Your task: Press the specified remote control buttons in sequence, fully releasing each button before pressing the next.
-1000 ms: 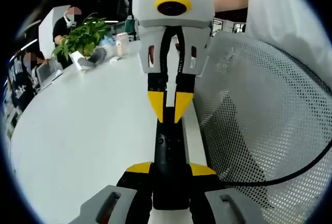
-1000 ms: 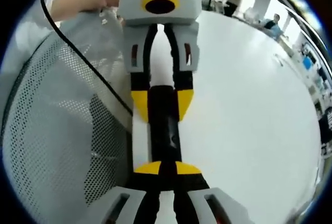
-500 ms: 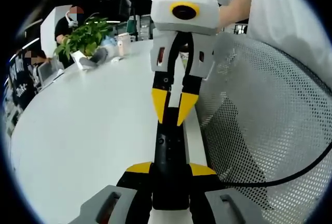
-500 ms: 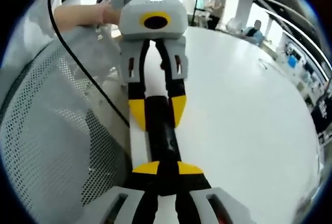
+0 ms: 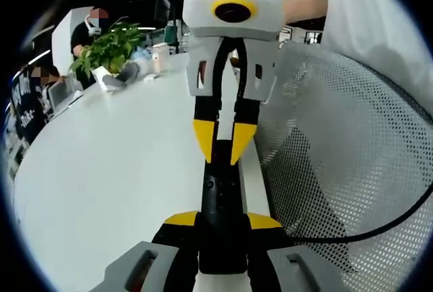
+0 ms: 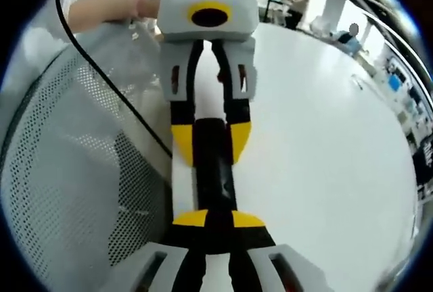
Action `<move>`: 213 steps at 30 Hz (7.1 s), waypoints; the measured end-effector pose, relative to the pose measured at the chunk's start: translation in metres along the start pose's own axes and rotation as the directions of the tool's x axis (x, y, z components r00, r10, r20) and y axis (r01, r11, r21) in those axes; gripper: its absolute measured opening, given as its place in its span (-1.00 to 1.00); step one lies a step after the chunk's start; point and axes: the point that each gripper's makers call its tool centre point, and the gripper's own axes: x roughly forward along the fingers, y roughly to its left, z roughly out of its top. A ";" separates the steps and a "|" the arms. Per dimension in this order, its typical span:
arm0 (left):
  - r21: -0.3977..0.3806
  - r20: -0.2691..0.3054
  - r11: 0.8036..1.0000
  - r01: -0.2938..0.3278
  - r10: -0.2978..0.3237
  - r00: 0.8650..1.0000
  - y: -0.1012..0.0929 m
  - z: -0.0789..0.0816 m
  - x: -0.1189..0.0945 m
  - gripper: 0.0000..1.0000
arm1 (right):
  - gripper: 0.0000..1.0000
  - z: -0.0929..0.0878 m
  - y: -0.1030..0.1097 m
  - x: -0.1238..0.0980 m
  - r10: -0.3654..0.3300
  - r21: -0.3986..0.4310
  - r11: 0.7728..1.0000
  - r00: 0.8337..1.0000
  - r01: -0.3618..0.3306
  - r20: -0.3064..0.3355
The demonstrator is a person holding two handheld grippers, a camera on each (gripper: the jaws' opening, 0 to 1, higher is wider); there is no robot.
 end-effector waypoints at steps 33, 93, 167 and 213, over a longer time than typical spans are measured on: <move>-0.001 0.001 1.000 -0.002 0.002 1.000 0.001 0.000 0.000 -0.51 | -0.85 0.004 0.001 0.001 0.049 -0.123 0.991 0.998 -0.052 -0.026; 0.003 -0.001 1.000 0.000 0.000 1.000 0.001 0.000 0.000 -0.51 | -0.86 0.007 -0.002 0.004 0.018 0.010 1.000 0.995 -0.017 -0.096; -0.001 0.008 1.000 -0.003 0.003 1.000 0.001 0.000 0.001 -0.51 | -0.96 0.014 0.001 0.002 -0.122 0.058 0.992 0.969 0.112 0.217; -0.003 0.009 1.000 -0.002 0.002 1.000 0.002 0.001 0.001 -0.51 | -1.00 0.007 -0.004 0.001 -0.016 0.135 0.991 0.991 -0.002 0.130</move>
